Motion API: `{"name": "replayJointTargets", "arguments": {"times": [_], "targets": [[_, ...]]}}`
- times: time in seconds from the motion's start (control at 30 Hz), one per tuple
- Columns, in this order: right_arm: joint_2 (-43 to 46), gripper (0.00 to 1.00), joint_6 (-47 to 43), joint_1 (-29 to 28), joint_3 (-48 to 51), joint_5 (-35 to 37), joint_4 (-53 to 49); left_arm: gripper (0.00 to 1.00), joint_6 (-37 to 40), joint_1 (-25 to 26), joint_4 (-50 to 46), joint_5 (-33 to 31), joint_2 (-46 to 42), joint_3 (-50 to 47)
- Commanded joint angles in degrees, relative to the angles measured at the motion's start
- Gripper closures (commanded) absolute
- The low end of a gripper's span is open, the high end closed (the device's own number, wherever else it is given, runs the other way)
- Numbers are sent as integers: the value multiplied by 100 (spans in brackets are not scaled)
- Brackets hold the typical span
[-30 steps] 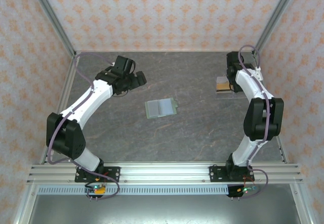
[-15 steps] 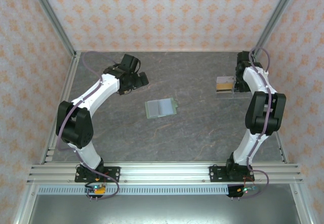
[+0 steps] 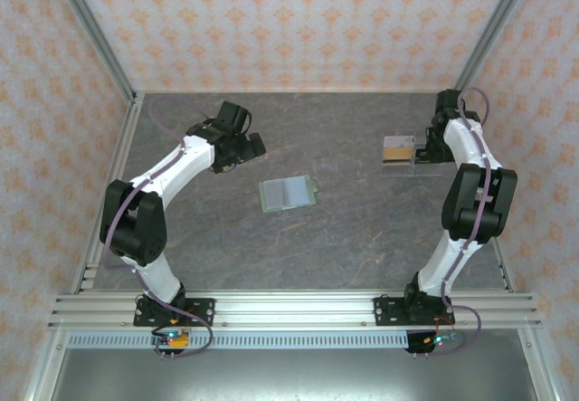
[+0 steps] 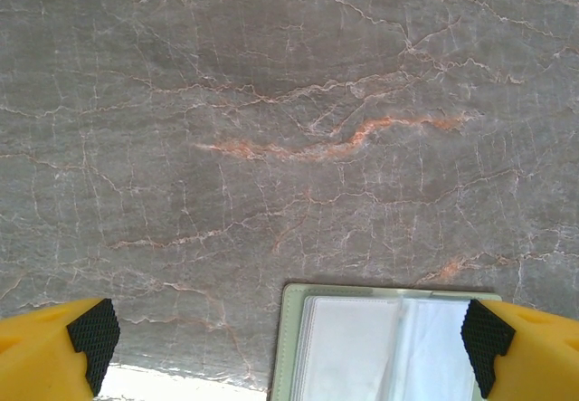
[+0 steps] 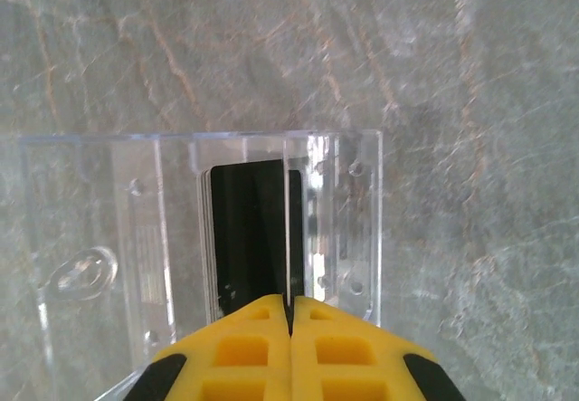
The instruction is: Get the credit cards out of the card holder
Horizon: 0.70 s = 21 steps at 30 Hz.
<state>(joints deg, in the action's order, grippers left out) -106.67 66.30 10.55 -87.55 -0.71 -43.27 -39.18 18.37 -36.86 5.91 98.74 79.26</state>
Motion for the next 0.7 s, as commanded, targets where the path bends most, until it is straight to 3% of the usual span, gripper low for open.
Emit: {"name": "replayJointTargets", "arguments": {"times": [0.0,0.67], "targets": [[-151,100,-42,25,-282,-433,-29,0,15,20,208,-85,40,13],[-624,100,-111,32,-595,-485,-330,0,341,25,11,85,653,548]]}}
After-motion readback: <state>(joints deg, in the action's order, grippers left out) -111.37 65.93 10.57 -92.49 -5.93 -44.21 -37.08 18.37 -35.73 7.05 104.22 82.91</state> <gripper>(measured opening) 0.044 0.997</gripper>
